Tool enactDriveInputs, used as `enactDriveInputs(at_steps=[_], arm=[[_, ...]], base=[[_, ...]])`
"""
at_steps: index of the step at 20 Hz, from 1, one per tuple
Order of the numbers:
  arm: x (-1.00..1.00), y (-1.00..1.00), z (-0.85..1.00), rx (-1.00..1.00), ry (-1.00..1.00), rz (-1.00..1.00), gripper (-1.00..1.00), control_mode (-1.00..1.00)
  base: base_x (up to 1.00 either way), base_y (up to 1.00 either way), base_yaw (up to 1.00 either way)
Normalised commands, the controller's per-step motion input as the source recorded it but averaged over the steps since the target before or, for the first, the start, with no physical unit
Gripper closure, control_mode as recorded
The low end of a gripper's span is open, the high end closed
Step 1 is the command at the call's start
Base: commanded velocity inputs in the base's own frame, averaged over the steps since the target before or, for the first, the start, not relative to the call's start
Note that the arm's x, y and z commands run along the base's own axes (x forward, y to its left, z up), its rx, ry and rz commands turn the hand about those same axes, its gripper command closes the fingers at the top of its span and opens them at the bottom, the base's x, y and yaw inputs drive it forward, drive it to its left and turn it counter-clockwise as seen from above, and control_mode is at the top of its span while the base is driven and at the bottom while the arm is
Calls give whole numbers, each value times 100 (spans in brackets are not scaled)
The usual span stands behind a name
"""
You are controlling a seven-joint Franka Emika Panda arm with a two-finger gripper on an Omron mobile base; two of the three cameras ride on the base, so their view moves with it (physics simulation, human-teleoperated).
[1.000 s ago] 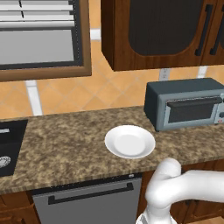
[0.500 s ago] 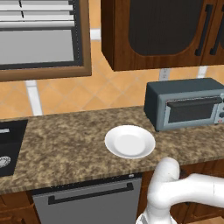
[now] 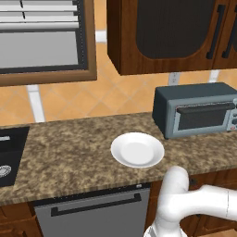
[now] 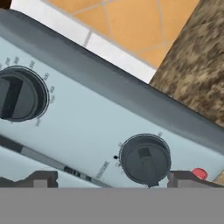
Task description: Pick up the kebab skewer and baguette bread, and place them inside the toaster oven. Close the toaster oven door and start by setting the timer.
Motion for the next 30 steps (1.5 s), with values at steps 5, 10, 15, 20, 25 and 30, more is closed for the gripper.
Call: enactDriveInputs(at_steps=[5,10,15,20,25,30], arm=[[15,-34,-25,0,-5,0,-100,-100],[26,-12,-7,0,0,0,-100,-100],[28,-1,0,0,0,0,-100,-100],[24,0,0,0,0,-2,-100,-100],[33,0,0,0,0,-4,-100,-100],[43,0,0,-4,0,-6,-100,-100]], base=[[0,0,0],[0,0,0],[0,0,0],[0,0,0],[0,0,0],[0,0,0]])
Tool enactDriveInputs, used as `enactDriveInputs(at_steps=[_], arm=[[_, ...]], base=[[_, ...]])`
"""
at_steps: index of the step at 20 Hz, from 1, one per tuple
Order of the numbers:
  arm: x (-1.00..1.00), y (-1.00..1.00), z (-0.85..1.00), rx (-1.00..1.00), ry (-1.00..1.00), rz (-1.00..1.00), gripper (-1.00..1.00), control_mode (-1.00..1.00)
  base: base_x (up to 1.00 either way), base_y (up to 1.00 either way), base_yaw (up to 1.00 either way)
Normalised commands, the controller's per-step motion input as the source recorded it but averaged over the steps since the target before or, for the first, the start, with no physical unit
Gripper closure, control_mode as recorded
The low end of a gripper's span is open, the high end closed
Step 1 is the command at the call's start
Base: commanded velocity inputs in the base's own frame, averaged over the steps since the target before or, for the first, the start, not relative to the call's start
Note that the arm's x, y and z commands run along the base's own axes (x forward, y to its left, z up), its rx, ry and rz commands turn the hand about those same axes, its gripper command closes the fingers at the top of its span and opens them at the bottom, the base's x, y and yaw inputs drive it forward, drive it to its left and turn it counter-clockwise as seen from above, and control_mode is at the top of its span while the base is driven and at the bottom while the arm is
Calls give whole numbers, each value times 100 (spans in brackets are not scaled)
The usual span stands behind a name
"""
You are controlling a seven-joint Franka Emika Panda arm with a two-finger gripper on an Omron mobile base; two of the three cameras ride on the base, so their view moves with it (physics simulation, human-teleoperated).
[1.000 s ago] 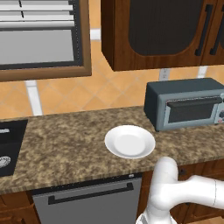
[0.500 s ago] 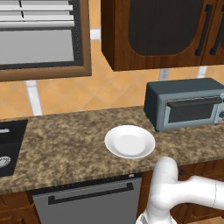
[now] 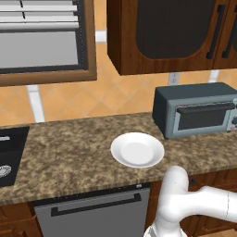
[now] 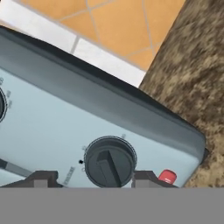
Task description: Pick up the kebab skewer and baguette bread, and place them inside the toaster oven. Close the toaster oven door and start by setting the timer.
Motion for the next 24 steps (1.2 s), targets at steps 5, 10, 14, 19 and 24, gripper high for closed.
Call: enactDriveInputs(at_steps=[5,10,14,19,24], arm=[[36,0,-1,-4,0,-4,-100,-100],[39,0,0,-2,1,-6,-100,-100],[29,-16,0,-1,3,-7,-100,-100],[22,-16,3,0,2,-5,-100,-100],[11,-21,7,0,2,-1,-100,-100]], base=[[0,0,0],[0,0,0],[0,0,0],[0,0,0],[0,0,0]])
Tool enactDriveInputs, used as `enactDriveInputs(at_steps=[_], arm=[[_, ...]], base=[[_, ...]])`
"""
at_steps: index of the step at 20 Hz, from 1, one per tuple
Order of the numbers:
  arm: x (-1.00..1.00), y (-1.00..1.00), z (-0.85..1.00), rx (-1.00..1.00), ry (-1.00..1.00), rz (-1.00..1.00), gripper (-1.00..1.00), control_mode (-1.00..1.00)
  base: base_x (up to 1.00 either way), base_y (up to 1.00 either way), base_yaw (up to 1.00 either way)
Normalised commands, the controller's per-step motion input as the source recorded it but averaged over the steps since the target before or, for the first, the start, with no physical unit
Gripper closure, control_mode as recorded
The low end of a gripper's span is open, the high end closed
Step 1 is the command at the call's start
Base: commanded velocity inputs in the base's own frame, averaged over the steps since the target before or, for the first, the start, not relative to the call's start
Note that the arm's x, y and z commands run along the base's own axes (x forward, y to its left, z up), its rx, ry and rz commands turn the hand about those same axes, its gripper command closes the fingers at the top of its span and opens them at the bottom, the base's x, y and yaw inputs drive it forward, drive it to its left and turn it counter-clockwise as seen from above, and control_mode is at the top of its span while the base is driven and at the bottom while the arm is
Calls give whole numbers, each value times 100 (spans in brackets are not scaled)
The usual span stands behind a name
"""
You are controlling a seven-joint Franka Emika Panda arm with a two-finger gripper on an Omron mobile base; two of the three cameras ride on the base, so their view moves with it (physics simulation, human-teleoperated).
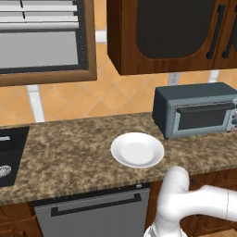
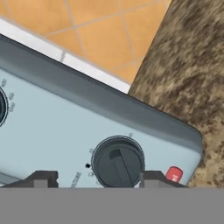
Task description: Pick up the kebab skewer and baguette bread, and place them inside the toaster oven. Close the toaster oven door and start by setting the timer.
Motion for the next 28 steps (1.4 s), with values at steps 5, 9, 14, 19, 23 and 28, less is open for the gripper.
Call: enactDriveInputs(at_steps=[5,9,14,19,23,28], arm=[[16,-24,0,0,5,-2,-100,-100],[26,-35,-4,-1,0,-1,-100,-100],[0,-47,0,-3,0,-5,-100,-100],[0,-15,-1,-1,0,-7,-100,-100],[0,22,-16,-5,0,-10,-100,-100],[0,58,-12,-4,0,-6,-100,-100]], base=[[0,0,0],[0,0,0],[0,0,0],[0,0,0],[0,0,0],[0,0,0]])
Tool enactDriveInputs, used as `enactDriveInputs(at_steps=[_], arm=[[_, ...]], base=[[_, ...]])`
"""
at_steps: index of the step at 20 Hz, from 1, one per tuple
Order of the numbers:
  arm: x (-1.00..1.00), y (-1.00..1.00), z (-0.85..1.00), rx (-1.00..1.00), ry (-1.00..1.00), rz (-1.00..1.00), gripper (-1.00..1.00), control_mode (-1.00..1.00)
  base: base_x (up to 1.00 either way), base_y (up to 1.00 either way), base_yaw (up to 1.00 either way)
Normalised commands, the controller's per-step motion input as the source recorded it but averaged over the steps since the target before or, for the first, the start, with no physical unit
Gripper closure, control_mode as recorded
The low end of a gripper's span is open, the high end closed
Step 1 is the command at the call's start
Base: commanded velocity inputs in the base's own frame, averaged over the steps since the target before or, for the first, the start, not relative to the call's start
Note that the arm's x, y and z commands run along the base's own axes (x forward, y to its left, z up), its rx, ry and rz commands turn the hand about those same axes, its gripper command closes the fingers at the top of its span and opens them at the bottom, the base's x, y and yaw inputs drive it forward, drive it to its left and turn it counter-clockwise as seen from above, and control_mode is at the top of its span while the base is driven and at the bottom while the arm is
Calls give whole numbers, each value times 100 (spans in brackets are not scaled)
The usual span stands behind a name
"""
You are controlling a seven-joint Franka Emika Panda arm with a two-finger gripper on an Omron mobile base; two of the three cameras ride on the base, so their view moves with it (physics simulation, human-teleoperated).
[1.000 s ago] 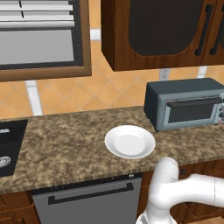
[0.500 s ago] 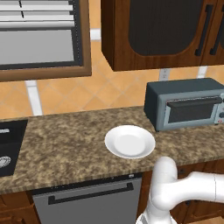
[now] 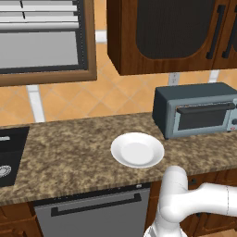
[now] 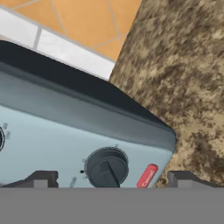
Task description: Pick up the kebab skewer and baguette bread, and place them inside the toaster oven. Close the toaster oven door and start by setting the timer.
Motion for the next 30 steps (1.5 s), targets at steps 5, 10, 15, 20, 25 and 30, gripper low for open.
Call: enactDriveInputs(at_steps=[5,10,15,20,25,30], arm=[[18,26,0,0,0,-5,-100,-100],[39,-17,-6,-1,0,-4,-100,-100],[21,-30,-14,0,0,-2,-100,-100],[21,-2,-16,0,0,-3,-100,-100],[26,0,-16,0,-1,-2,-100,-100],[28,0,-14,1,-3,-1,-100,-100]], base=[[0,0,0],[0,0,0],[0,0,0],[0,0,0],[0,0,0],[0,0,0]])
